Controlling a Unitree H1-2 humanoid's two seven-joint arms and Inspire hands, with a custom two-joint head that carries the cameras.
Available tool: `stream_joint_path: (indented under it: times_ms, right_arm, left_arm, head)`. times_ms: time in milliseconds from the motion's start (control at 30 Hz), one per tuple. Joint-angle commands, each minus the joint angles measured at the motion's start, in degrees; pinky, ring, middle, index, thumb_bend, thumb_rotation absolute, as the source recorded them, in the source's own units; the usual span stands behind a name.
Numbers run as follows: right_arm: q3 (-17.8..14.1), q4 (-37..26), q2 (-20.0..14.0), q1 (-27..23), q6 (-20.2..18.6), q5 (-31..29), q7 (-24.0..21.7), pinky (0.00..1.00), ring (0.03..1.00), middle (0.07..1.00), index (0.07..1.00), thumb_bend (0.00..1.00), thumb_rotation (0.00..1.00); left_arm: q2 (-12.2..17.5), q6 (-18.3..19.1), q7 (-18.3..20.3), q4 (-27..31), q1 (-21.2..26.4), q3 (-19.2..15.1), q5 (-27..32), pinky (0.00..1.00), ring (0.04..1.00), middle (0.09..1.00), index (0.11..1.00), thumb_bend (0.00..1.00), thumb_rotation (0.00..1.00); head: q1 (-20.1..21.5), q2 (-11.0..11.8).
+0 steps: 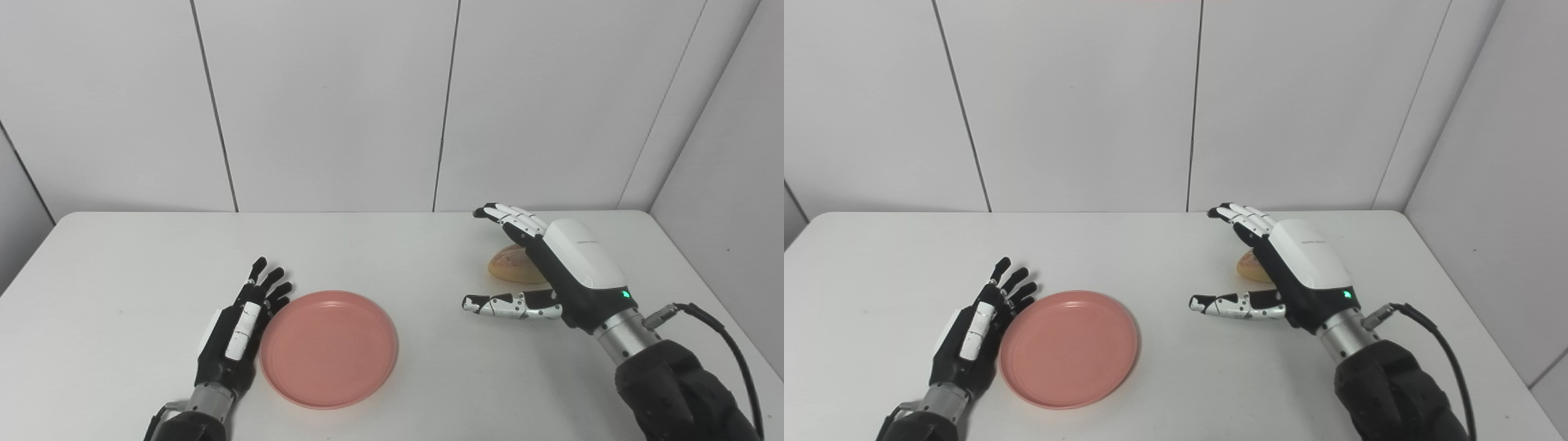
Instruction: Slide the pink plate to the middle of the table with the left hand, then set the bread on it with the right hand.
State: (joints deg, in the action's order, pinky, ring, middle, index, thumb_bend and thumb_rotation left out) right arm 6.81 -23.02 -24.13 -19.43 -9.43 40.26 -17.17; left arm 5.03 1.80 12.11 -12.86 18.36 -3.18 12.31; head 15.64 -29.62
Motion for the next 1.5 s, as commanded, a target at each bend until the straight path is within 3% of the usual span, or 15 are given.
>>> stream_joint_path:
  times_ms: [0,167,333,533,1033,1467]
  right_arm:
    - [-0.45,1.01,-2.42,-3.65,2.77,1.61,1.05,0.79,0.888,0.884,0.847,0.84,0.73]
    - [0.70,6.87,-3.51,-6.08,4.98,4.10,3.03,0.76,0.867,0.861,0.836,0.87,0.65]
    - [1.68,11.85,-4.81,-8.71,5.32,4.92,2.26,0.77,0.871,0.872,0.850,0.92,0.62]
    - [2.58,16.50,-6.24,-11.38,5.52,5.71,2.11,0.74,0.848,0.851,0.836,0.99,0.53]
    - [7.19,29.42,-8.81,-19.16,4.60,8.08,-1.89,0.61,0.810,0.856,0.842,1.00,0.30]
    - [10.88,38.14,-10.07,-23.95,5.38,10.27,-1.57,0.67,0.810,0.834,0.815,1.00,0.24]
  left_arm:
    - [-0.62,1.19,-0.36,-1.17,-1.23,0.45,-0.18,0.92,0.891,0.942,0.984,0.90,0.79]
    - [-0.77,-0.51,-0.39,-2.44,-1.19,0.30,-0.25,0.91,0.887,0.932,0.974,0.90,0.79]
    - [-0.80,-1.40,-0.29,-2.86,-1.32,0.22,-0.14,0.92,0.894,0.932,0.980,0.87,0.78]
    - [-0.72,-1.65,-0.27,-2.84,-1.48,0.26,-0.21,0.92,0.892,0.920,0.977,0.89,0.78]
    - [-0.92,-1.41,-0.28,-2.96,-1.51,-0.11,0.18,0.93,0.887,0.919,0.975,0.90,0.78]
    - [-1.25,-1.39,-0.53,-2.13,-1.85,0.29,-0.32,0.90,0.881,0.924,0.977,0.88,0.78]
  head:
    - [0.03,0.17]
    - [0.05,1.26]
    - [-0.06,1.03]
    - [-0.34,0.94]
    - [-0.33,1.03]
    - [-1.03,1.10]
